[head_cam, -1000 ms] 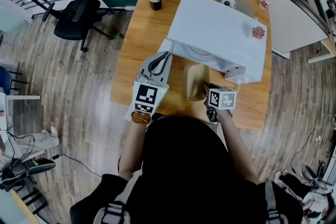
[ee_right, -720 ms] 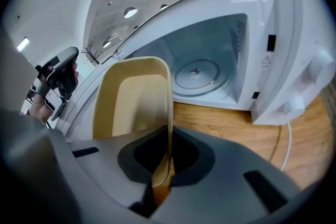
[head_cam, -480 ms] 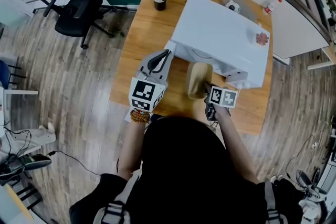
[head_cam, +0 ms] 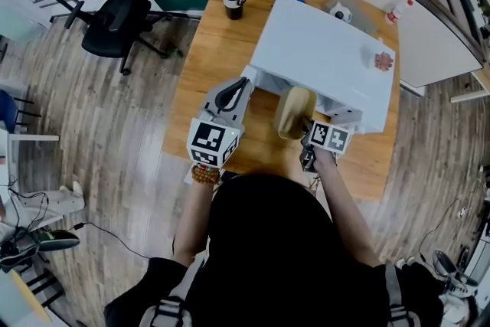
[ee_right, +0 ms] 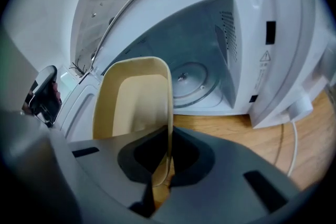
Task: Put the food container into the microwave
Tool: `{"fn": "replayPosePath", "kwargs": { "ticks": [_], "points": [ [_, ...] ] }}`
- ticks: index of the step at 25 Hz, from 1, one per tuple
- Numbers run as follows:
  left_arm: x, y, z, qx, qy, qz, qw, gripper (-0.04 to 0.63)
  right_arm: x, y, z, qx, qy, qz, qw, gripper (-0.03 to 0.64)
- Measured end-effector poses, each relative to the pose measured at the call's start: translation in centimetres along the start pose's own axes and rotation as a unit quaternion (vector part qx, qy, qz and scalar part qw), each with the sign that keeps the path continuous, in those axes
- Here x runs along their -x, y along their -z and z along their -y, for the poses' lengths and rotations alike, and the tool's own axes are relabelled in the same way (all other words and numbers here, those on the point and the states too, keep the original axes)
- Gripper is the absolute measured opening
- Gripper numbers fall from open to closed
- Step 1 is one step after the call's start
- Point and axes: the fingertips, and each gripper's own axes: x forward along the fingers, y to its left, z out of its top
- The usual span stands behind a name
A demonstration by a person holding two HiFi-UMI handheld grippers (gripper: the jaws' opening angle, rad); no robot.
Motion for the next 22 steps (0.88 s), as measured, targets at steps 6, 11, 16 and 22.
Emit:
{"fn": "replayPosePath", "kwargs": {
  "ticks": [6, 11, 16, 22],
  "points": [
    [-0.3, 0.1, 0.2, -0.001, 0.005, -0.001, 1.0000, 0.035, -0.7, -1.5, 0.6, -0.009, 0.011, 0.021, 1.000, 0.012],
    [-0.2, -0.1, 0.2, -0.002, 0.007, -0.001, 1.0000, 0.035, -1.5, -2.7, 0.7, -0.017, 0.017, 0.030, 0.999, 0.014],
    [-0.2, 0.0, 0.3, -0.002, 0.008, -0.001, 1.0000, 0.035, -2.3, -3.8, 1.5, -0.024, 0.025, 0.048, 0.998, 0.014],
    [-0.2, 0.1, 0.4, -0.002, 0.013, -0.001, 0.9999, 0.035, -3.0, -4.7, 2.7, -0.059, 0.031, 0.074, 0.995, 0.014]
  ]
}}
